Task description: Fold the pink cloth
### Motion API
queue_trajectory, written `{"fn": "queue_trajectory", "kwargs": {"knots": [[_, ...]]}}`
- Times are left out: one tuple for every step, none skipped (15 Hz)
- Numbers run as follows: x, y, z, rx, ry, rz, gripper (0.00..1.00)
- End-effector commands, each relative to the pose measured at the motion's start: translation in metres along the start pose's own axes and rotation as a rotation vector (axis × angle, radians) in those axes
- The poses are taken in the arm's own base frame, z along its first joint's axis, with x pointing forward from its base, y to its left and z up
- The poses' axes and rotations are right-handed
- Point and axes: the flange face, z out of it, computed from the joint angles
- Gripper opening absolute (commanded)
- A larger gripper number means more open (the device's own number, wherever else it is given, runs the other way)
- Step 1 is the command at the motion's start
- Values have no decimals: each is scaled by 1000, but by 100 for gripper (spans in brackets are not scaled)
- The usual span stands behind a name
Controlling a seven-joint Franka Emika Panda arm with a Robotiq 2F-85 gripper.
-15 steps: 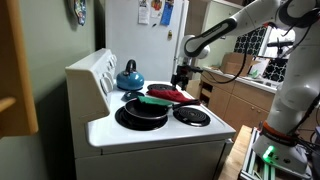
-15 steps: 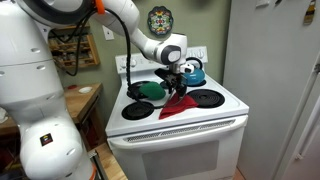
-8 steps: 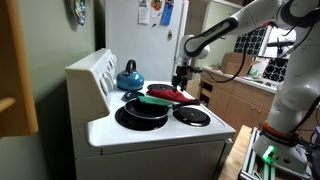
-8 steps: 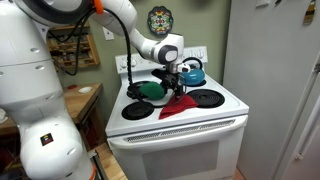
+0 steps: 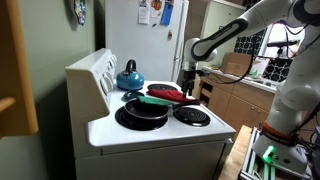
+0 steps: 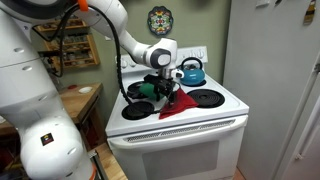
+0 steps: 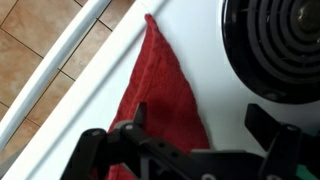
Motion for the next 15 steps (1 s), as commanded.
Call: {"fn": "queue_trajectory", "kwargs": {"knots": [[-28,6,5,-22,-1,-20,100],[-32,7,6,-18,-5,-19,95],[-36,8,7,-23,-8,-17,91],[-40,9,7,-25,-10,-14,81],[-44,11,8,-29,-12,-13,70],[-47,13,10,-25,-17,-12,64],[-49,15,11,-20,-22,-10,53],[-52,17,13,-20,-27,-9,46],[-53,19,14,-20,-31,-12,39],[-54,22,17,-23,-37,-18,31],[-55,23,19,-28,-42,-24,23],[-54,24,22,-32,-44,-30,65],[-55,26,24,-34,-53,-35,61],[-55,26,26,-35,-58,-40,61],[-55,27,27,-38,-61,-44,66]]}}
